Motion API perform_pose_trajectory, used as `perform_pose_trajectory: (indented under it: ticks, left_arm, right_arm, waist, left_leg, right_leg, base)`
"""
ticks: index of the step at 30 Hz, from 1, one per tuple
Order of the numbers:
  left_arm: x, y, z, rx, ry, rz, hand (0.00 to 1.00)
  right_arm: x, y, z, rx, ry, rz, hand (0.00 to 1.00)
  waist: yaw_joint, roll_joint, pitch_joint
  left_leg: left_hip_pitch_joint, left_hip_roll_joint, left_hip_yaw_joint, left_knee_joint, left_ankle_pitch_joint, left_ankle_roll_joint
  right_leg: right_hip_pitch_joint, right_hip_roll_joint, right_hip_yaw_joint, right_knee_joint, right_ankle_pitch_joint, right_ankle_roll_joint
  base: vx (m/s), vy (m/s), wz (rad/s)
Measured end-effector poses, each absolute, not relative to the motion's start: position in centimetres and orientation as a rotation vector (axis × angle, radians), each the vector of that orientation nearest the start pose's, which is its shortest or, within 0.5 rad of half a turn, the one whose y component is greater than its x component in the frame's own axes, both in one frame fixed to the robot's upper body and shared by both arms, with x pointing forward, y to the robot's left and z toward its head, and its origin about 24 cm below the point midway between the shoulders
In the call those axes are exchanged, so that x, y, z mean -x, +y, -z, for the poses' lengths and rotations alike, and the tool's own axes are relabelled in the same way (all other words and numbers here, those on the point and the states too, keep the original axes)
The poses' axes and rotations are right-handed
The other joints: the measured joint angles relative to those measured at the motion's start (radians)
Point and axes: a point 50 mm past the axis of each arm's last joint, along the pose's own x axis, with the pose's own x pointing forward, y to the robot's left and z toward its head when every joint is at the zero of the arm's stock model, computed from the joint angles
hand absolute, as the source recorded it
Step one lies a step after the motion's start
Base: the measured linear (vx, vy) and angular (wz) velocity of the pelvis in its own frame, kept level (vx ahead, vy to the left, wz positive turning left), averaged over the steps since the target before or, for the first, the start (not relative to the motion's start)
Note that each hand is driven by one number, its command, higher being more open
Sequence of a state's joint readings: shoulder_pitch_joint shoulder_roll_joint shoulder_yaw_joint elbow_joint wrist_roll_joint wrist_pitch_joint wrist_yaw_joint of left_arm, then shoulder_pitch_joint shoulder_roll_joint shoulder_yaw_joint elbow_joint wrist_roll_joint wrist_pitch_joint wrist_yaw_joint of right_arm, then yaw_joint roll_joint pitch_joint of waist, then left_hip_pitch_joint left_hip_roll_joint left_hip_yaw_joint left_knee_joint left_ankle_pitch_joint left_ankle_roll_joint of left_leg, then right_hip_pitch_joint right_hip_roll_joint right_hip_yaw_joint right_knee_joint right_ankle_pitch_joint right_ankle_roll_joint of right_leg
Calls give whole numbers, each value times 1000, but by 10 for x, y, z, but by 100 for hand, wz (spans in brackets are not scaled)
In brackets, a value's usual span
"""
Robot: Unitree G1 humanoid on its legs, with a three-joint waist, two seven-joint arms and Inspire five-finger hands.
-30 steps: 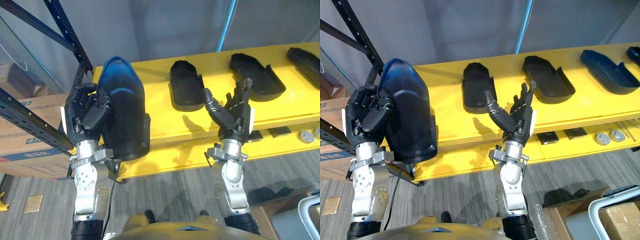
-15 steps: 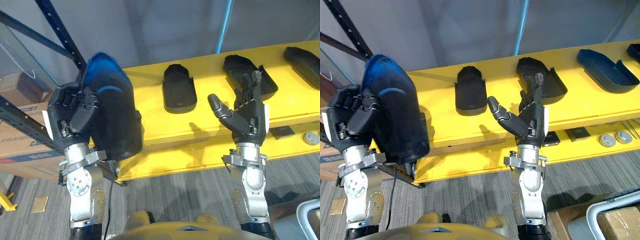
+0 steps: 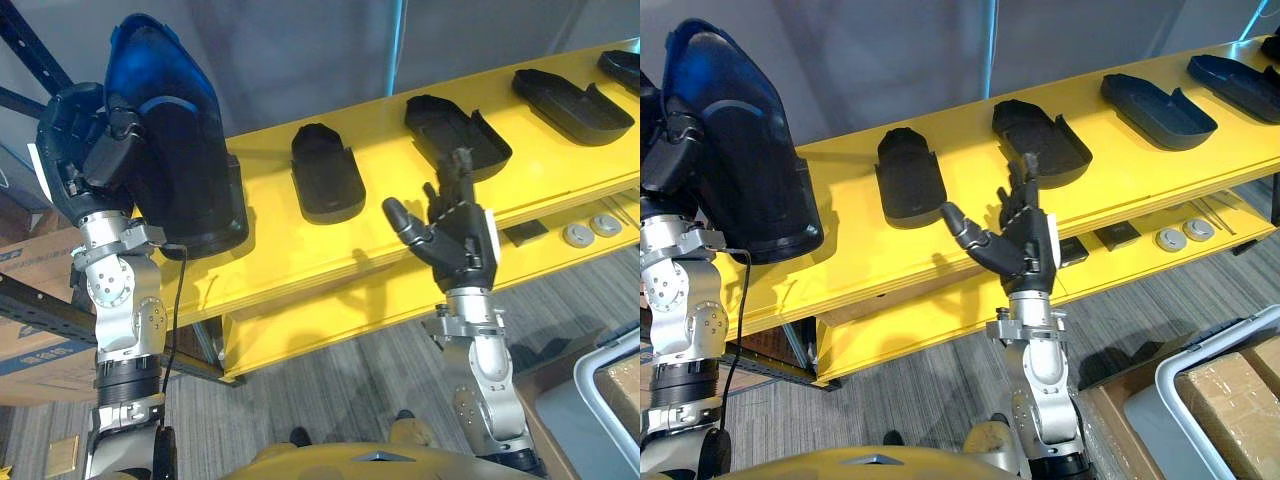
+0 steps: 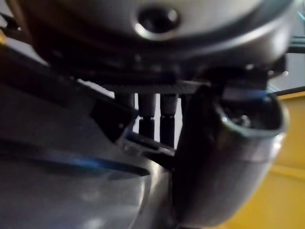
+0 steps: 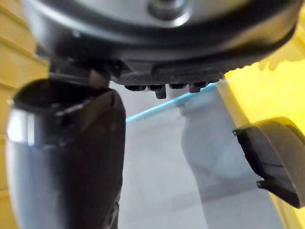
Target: Walk over and take three plastic housings, then place them on the shelf
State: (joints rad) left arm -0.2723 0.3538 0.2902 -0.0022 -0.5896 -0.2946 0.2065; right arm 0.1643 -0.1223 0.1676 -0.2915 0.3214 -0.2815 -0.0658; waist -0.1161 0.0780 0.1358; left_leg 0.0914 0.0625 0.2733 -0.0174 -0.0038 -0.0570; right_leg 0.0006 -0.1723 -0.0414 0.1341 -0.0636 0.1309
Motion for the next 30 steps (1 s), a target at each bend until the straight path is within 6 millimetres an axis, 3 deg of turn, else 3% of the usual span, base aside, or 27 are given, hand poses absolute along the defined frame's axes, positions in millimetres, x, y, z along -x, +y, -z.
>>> perform_pose_trajectory:
  ticks: [3, 10, 15, 20, 26, 30]
  left_arm:
    - [-284, 284, -166, 402, -603, -417, 0]
    - [-298, 299, -121, 511, -311, -501, 0]
    - [-308, 300, -104, 533, -176, -523, 0]
    - [-309, 309, -109, 494, -158, -527, 0]
    - [-319, 313, -136, 425, -204, -521, 0]
    - [-318, 323, -141, 379, -178, -570, 0]
  right_arm:
    - [-211, -142, -87, -259, -312, -87, 100]
    - [-208, -141, -78, -204, -234, -190, 100]
    - [-204, -131, -74, -213, -194, -248, 100]
    - [-197, -108, -81, -237, -201, -360, 100]
    - [-196, -98, -93, -250, -244, -401, 100]
    - [-195, -94, -92, -257, -229, -406, 100]
  waist:
    - [-5, 4, -1]
    - [-46, 32, 1]
    - [-53, 49, 9]
    - [-50, 79, 30]
    - [-30, 71, 86]
    - [-32, 74, 92]
  left_leg:
    - [0, 0, 0, -4, 3, 2]
    - [-14, -2, 8, -4, 9, 8]
    - [-47, -2, 0, -5, 26, 13]
    - [-53, -1, -9, -9, 33, 10]
    - [-89, 0, -12, -9, 56, 8]
    - [-111, 0, -6, -8, 61, 7]
  right_leg:
    - [-1, 1, -1, -1, 0, 0]
    - [-29, 1, 15, 11, 0, 0]
    - [-67, 0, 11, 32, 0, 1]
    - [-76, -1, 2, 47, -3, -3]
    - [-131, -3, 1, 95, -8, -10]
    - [-163, -4, 1, 114, -10, -13]
  base:
    - [0, 0, 0]
    - [-23, 1, -5]
    - [-44, -13, 6]
    - [-37, -6, 5]
    - [-55, -16, 5]
    - [-23, -7, 0]
